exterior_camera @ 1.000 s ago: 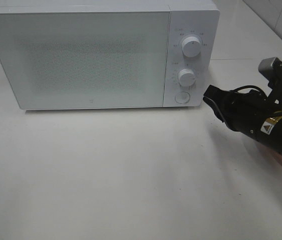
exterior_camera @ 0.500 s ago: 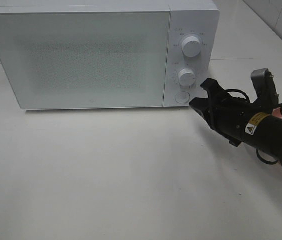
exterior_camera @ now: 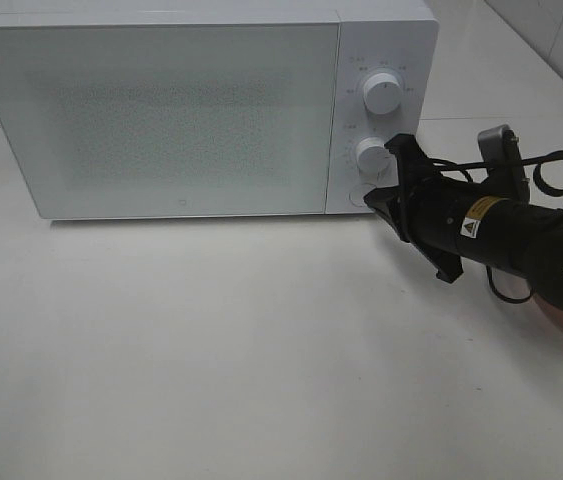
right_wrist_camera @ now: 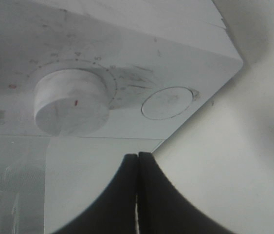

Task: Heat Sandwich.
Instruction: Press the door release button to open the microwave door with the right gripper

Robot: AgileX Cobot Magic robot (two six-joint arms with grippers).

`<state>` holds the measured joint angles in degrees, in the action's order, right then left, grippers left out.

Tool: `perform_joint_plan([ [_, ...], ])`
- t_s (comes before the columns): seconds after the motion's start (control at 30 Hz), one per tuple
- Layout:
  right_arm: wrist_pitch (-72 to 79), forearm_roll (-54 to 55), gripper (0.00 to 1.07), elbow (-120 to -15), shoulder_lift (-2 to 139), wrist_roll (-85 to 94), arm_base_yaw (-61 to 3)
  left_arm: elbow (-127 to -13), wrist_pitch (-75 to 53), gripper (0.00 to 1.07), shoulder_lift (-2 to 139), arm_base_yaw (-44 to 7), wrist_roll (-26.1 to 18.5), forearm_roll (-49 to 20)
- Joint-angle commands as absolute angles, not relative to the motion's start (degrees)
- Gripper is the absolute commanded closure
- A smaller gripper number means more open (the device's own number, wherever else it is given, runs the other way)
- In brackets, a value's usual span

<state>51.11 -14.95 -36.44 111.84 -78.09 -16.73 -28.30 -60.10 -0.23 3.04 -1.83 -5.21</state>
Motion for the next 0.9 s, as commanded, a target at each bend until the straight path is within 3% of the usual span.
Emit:
perform_joint_plan([
  [0.03,47.9,-14.1,1.07,-38.3,111.6,-78.5,-16.8,-28.1,-59.2,0.04,-1.5,3.0,-1.8,-5.5],
  [0.37,41.1,-9.9,1.07,-41.3,111.6,-80.2,-16.8,-28.1,-59.2,0.04,-1.5,3.0,-1.8,-5.5],
  [0.9,45.3,-6.5,1.07,-41.5,116.4,-88.7,-18.8,-28.1,-59.2,0.04,-1.5,3.0,-1.8,-5.5],
])
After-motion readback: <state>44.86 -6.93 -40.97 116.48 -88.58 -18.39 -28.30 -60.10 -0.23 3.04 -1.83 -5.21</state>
